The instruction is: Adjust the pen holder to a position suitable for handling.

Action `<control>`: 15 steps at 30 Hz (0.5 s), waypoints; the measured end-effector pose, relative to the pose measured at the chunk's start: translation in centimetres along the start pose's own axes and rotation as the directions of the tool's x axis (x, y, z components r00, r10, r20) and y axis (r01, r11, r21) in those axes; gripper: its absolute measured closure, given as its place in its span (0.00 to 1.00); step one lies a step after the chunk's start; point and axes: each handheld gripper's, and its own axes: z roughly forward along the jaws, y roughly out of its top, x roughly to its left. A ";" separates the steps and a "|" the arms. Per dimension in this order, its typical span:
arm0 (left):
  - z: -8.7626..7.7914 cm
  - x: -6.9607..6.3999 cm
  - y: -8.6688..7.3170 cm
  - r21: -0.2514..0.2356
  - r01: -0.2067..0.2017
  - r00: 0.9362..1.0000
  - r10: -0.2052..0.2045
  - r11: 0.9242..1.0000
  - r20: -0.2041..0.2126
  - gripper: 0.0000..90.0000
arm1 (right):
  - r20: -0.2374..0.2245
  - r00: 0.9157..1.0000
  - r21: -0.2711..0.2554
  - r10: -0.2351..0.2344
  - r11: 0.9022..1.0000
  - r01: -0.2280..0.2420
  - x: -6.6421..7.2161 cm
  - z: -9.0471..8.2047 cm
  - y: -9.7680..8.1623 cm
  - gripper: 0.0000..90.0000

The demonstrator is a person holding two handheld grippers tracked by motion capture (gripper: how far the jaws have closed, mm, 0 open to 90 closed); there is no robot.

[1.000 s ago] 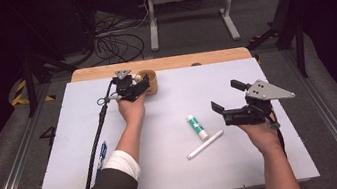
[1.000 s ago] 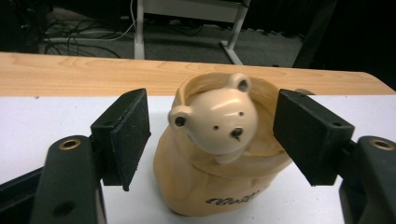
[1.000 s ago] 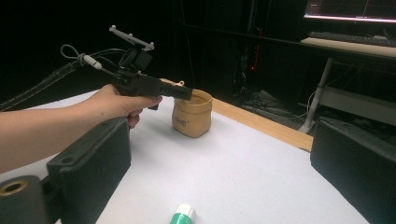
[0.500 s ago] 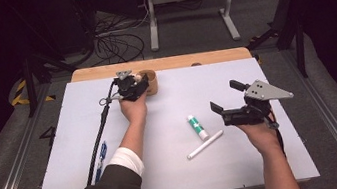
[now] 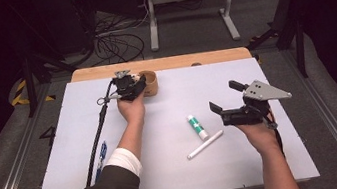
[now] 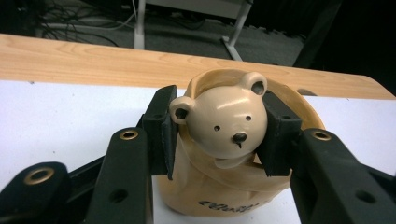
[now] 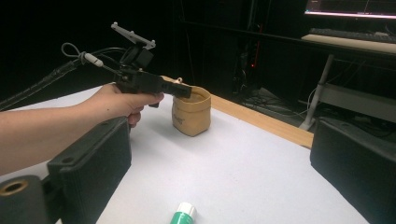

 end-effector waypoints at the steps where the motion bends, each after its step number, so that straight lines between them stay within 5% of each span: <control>1: -0.1 0.0 0.0 0.006 0.000 1.000 0.000 1.000 0.003 0.62 | 0.001 1.000 0.000 0.000 1.000 0.000 0.0 0.0 0.0 0.07; 8: -1.4 -0.2 0.0 0.060 -0.051 0.998 0.049 0.997 0.031 0.62 | -0.001 1.000 -0.002 0.000 1.000 0.000 0.1 0.1 0.0 0.07; 12: -2.4 -0.9 -0.3 0.092 -0.117 0.991 0.111 0.989 0.069 0.62 | -0.003 1.000 -0.001 -0.001 1.000 0.001 0.1 0.2 -0.1 0.07; 15: -3.3 -1.3 -1.0 0.102 -0.123 0.988 0.112 0.987 0.105 0.62 | -0.008 1.000 0.001 0.004 1.000 -0.004 0.2 0.3 -0.1 0.07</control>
